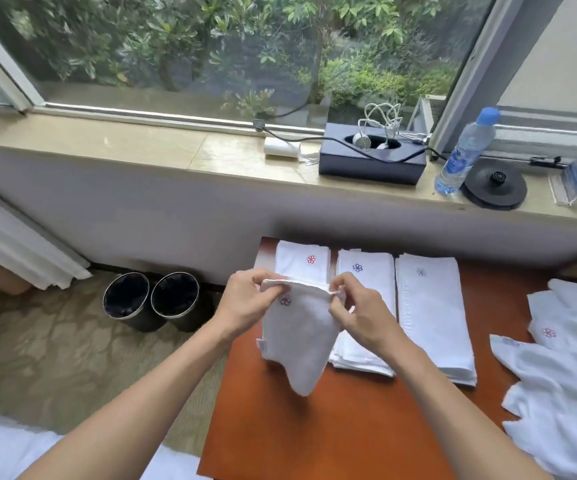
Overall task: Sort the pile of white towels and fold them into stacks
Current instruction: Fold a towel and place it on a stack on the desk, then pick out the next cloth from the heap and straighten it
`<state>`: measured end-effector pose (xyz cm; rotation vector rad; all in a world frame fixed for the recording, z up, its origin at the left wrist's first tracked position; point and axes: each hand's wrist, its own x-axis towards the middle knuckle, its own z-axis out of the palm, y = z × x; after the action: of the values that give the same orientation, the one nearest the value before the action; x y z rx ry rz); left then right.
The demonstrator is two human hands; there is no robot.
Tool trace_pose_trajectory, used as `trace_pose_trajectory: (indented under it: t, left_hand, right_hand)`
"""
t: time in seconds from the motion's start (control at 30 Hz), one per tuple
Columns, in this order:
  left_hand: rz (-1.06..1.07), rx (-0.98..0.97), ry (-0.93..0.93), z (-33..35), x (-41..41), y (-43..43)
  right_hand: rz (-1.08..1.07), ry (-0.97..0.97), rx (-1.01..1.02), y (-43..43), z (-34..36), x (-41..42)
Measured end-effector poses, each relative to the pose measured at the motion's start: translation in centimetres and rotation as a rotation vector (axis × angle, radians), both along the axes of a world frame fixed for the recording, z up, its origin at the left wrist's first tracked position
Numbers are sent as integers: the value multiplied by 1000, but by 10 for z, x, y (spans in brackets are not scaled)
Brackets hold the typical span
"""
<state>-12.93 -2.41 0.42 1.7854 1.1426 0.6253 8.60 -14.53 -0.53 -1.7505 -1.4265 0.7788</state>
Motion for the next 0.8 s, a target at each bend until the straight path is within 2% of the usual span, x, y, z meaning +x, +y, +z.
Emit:
trace_pose_trajectory:
  t: [0.3, 0.47, 0.8]
  left_hand:
    - [-75, -48, 160, -62, 51, 129]
    - [-80, -132, 163, -113, 71, 174]
    - [9, -306, 180, -184, 89, 208]
  right_hand:
    - [-282, 22, -123, 134, -62, 26]
    - [-256, -17, -229, 186, -102, 43]
    - [-402, 92, -191, 212, -171, 55]
